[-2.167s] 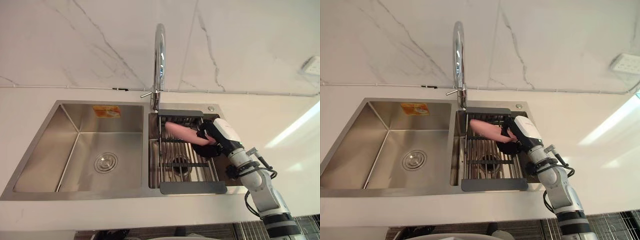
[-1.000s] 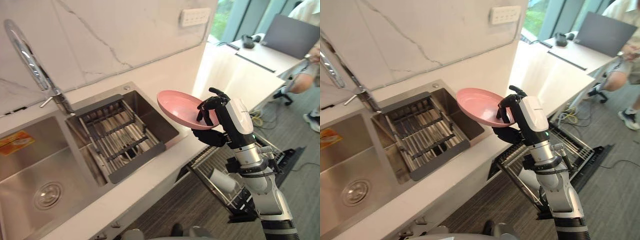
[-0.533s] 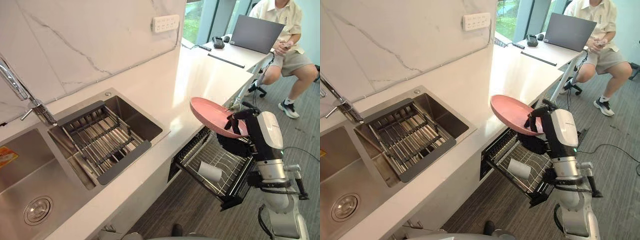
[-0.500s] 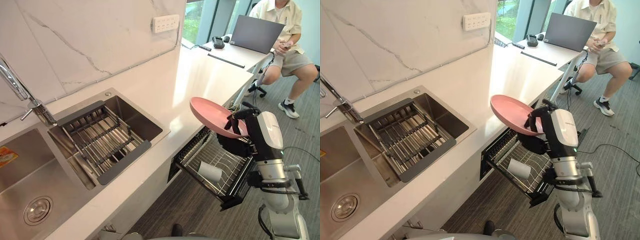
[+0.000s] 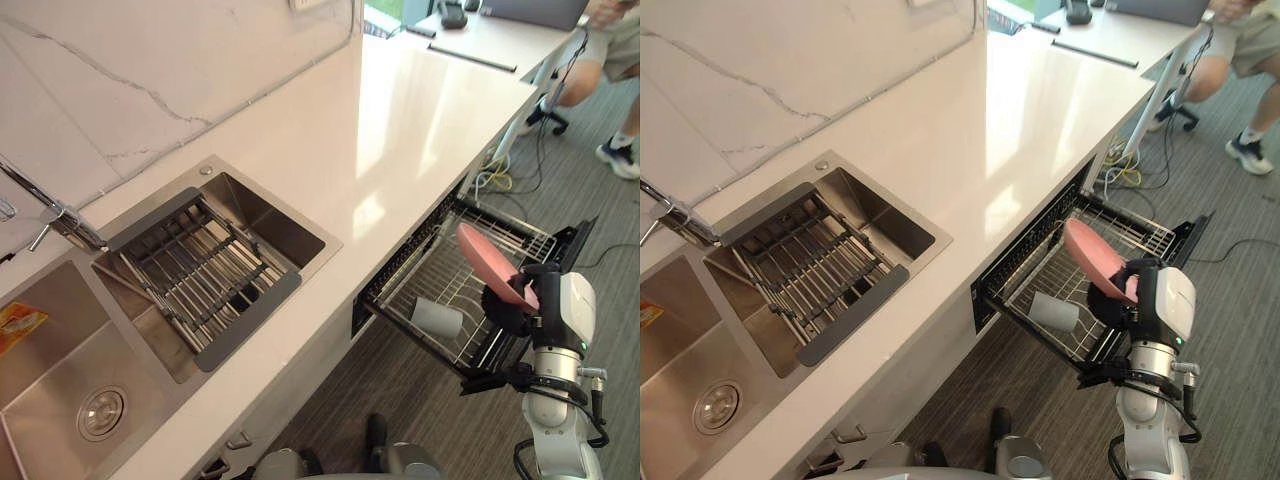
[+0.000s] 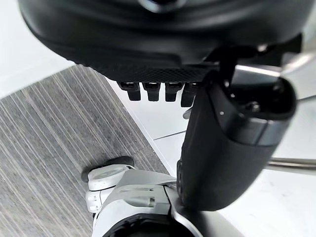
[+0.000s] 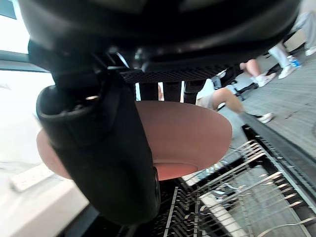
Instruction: Walk over to the sink, pick up the cup, carry it to the dishwasher, place the cup inside the dishwasher, then close the dishwasher door
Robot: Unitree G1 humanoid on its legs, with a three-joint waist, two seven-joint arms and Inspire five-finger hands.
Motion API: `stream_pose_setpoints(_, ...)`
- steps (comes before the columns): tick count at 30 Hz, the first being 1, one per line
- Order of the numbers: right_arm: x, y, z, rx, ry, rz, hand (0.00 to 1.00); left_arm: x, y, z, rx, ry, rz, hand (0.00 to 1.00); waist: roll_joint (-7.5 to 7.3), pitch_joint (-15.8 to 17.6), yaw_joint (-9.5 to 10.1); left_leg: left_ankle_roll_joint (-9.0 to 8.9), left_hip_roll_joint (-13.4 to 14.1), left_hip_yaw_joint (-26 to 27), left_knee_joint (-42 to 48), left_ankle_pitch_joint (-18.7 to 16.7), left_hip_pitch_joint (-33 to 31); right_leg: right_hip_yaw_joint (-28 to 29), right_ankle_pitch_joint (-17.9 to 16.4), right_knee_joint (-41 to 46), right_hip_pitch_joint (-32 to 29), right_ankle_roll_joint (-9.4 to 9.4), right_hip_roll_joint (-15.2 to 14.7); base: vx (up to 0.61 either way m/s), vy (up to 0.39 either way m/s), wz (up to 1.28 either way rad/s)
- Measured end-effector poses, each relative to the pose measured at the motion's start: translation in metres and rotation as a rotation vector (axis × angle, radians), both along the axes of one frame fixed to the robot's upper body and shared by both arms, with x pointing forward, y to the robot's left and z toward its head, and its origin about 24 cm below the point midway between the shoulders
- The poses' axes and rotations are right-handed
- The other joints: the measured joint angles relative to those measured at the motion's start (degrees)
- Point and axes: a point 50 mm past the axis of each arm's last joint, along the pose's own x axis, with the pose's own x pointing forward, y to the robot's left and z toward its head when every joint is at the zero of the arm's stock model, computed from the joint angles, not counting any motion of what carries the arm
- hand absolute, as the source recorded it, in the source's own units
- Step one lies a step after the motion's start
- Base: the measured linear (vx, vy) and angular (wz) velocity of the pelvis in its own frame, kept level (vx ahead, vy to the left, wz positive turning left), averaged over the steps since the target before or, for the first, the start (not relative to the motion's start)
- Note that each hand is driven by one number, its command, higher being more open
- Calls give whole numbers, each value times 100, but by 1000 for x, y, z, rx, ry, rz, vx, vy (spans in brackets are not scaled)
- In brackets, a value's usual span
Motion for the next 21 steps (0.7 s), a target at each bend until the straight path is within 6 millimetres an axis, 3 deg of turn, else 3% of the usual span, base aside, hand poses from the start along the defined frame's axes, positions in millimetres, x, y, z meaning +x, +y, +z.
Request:
stream_pose_setpoints(5, 27, -11, 36, -80, -173, -55, 0, 33, 3, 7, 9, -100, -62, 100, 32, 454, -38, 96, -189, -258, -69, 121, -581, 39, -43, 456, -821, 47, -175, -24, 5, 3)
stream_pose_setpoints(12, 66, -7, 69, -71, -277, 13, 0, 49, 4, 14, 11, -183, -50, 100, -7, 777, 12, 125, -288, -378, -38, 140, -989, 105, 64, 686, -1275, 50, -248, 15, 2, 0)
stream_pose_setpoints(21, 97, -7, 69, 53, -219, 51, 0, 84, 11, 27, 27, -293, -43, 100, -137, 1191, 176, 180, -357, -624, 319, 136, -1586, 10, 105, 908, -1737, 59, -390, -41, 3, 10)
